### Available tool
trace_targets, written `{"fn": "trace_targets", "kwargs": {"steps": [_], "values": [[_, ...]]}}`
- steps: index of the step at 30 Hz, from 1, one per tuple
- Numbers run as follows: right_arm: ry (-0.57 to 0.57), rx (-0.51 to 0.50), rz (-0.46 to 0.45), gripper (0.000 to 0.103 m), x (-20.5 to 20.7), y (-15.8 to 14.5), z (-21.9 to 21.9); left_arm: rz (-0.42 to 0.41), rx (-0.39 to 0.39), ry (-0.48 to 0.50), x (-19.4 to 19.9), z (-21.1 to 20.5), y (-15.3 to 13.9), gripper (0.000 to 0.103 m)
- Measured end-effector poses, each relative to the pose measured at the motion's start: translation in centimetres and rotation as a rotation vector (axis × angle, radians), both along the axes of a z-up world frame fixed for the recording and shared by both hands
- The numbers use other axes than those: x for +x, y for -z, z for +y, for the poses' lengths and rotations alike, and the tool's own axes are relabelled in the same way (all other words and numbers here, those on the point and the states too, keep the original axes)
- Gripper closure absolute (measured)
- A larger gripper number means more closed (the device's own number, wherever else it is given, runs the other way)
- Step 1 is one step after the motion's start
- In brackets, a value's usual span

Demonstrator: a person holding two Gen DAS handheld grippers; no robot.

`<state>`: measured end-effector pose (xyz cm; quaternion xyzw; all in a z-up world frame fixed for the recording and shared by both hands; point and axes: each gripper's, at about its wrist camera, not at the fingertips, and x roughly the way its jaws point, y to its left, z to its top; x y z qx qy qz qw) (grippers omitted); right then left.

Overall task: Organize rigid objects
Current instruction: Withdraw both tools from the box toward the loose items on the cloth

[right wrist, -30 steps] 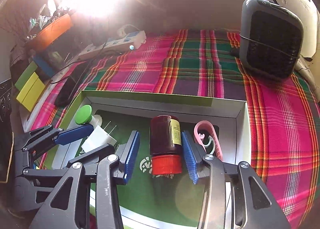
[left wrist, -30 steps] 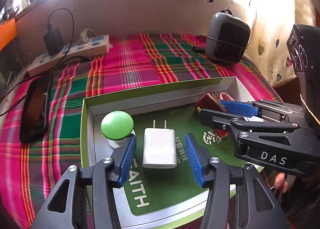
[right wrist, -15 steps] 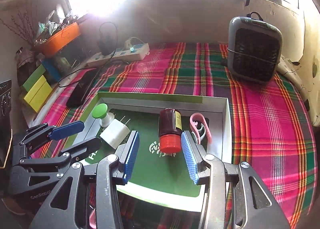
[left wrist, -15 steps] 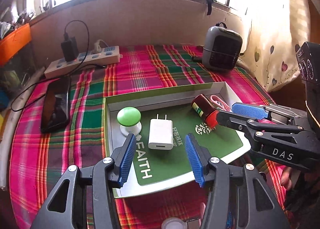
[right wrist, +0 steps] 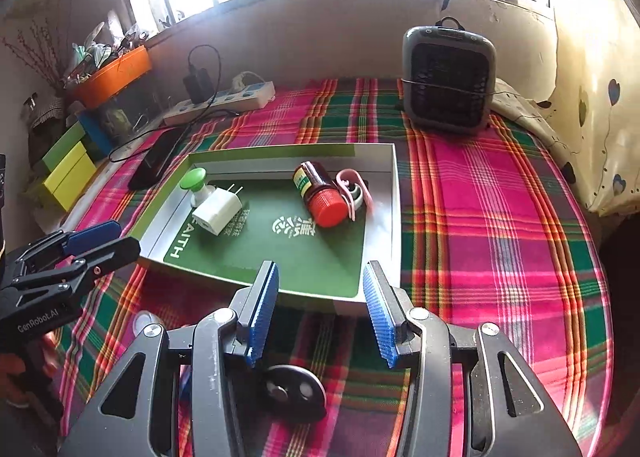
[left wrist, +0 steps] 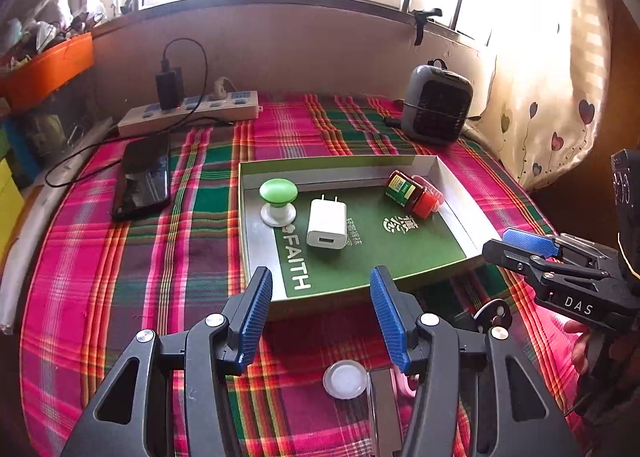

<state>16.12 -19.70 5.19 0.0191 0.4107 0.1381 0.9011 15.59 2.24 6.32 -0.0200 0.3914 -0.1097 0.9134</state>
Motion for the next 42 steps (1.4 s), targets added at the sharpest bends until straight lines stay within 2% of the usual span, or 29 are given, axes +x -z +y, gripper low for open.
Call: {"fn": "trace_targets", "kwargs": {"steps": [13, 14, 15, 17, 40, 42], "values": [[0.016, 0.022, 0.034, 0.058, -4.1, 2.2, -1.8, 0.048, -0.093, -0.067, -3.1, 3.5, 2.6, 0.052], [0.015, 0.028, 0.041, 0.057, -4.2, 2.5, -1.8, 0.053, -0.102, -0.071, -3.3, 3.7, 2.8, 0.052], [0.014, 0.043, 0.038, 0.05, -4.5, 2.6, -1.8, 0.057, -0.108, -0.071, -3.4, 3.9, 2.9, 0.052], [0.011, 0.052, 0.052, 0.042, -4.5, 3.0, -1.9, 0.062, -0.115, -0.069, -3.6, 4.0, 3.2, 0.053], [-0.002, 0.012, 0.055, 0.042, -4.3, 4.1, -0.5, 0.109, -0.163, 0.011, -3.8, 2.1, 4.7, 0.052], [0.001, 0.005, 0.046, 0.052, -4.4, 4.2, -0.4, 0.112, -0.156, 0.01, -3.8, 2.0, 4.8, 0.052]]}}
